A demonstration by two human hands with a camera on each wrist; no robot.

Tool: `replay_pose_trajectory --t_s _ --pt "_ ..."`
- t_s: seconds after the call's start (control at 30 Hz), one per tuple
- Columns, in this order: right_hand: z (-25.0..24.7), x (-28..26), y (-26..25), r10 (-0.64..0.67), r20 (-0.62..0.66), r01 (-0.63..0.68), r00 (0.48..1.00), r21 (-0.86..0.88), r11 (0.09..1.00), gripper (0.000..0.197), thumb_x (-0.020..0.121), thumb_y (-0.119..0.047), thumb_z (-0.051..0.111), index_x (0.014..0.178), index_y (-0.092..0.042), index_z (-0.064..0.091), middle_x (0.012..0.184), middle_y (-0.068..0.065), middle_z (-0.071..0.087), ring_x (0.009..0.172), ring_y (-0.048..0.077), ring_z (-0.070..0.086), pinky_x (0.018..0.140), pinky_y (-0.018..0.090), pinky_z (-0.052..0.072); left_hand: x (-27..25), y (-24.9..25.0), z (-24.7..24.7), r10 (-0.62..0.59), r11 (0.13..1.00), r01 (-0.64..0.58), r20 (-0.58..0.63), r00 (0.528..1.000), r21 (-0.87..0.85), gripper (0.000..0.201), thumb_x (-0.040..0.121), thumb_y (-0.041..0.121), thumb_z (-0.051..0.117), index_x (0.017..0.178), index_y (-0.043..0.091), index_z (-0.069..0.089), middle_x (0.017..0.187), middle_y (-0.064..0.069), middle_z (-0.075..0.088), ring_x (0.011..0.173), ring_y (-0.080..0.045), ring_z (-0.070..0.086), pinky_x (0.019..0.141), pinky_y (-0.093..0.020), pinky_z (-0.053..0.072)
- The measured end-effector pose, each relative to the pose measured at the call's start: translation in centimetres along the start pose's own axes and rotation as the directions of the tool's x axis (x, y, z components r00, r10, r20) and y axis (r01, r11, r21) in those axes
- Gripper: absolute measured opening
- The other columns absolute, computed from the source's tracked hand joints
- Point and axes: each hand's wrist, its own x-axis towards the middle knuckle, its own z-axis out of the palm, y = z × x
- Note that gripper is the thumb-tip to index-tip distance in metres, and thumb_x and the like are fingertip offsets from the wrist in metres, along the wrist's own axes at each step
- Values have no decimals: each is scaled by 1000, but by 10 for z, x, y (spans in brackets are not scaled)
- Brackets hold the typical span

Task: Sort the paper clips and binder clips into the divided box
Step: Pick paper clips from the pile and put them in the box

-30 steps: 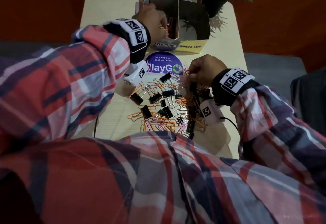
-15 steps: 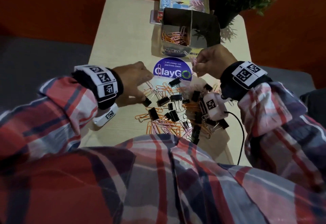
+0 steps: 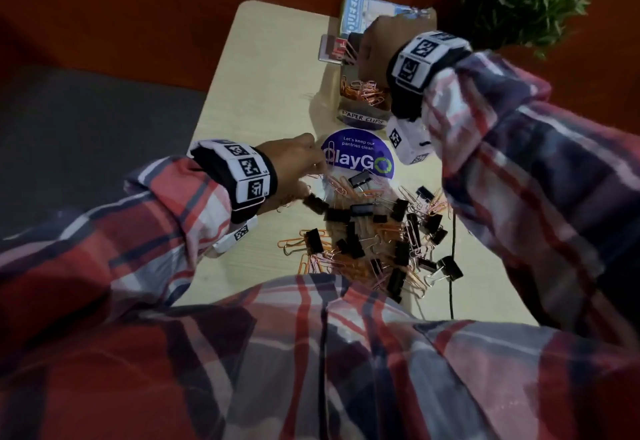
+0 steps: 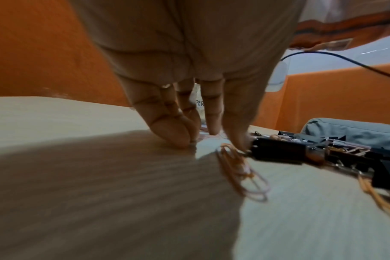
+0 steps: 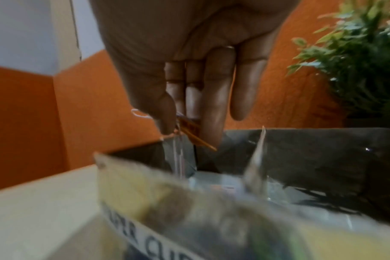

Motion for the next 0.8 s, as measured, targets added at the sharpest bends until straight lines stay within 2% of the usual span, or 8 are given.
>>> replay_pose_trajectory --t_s 0.1,0.23,0.33,0.4,0.47,0.53,0.63,0.8 --pt "18 9 -3 -50 75 54 996 -47 997 24 91 -28 52 105 -10 57 91 13 64 66 28 54 48 23 33 2 -4 2 -22 999 24 57 998 -27 68 67 31 82 126 33 48 115 11 40 99 -15 50 79 -32 48" --pt "27 9 1 -60 164 70 985 -54 996 23 87 -22 57 106 -11 64 99 12 67 73 27 56 60 25 41 -2 -12 6 25 996 -32 78 997 87 82 64 45 81 133 31 41 123 7 38 107 -16 47 78 -31 45" --pt "26 5 7 -58 134 63 989 -31 998 16 87 -20 55 101 -15 62 105 13 67 80 30 58 69 32 45 -8 -15 8 22 992 -27 39 999 125 70 71 36 78 133 33 43 126 7 39 109 -17 46 81 -32 45" --pt "21 -4 13 -11 95 11 995 2 1000 25 88 -25 54 110 -19 65 110 12 66 96 33 61 82 39 47 -8 -15 5 9 998 -10 8 1000 64 54 78 24 73 127 30 50 121 6 44 104 -19 51 83 -35 47" --pt "17 -18 19 31 31 -33 999 73 997 27 89 -27 52 109 -20 68 110 11 67 101 34 61 93 44 47 -5 -13 0 19 998 -19 -13 1000 52 41 82 17 69 120 24 56 114 3 49 100 -21 53 82 -35 46" --pt "14 -36 25 81 -44 -71 996 191 979 26 87 -28 54 107 -22 70 110 9 69 100 34 63 92 42 51 0 -10 -3 39 998 -38 -28 999 59 33 83 15 67 114 22 57 107 4 51 95 -18 51 78 -31 42" --pt "21 -67 34 129 -91 -105 987 233 967 28 85 -32 53 105 -24 71 106 7 72 97 33 65 86 38 53 13 -4 -8 83 995 -82 -12 996 58 39 82 13 68 117 24 55 107 5 54 96 -17 52 80 -31 43" --pt "42 -119 52 121 -57 -110 991 162 981 27 89 -34 59 111 -22 69 115 3 67 101 29 63 84 37 48 34 5 -11 137 986 -139 29 990 89 54 79 24 74 129 23 52 124 1 47 106 -17 50 78 -26 41"
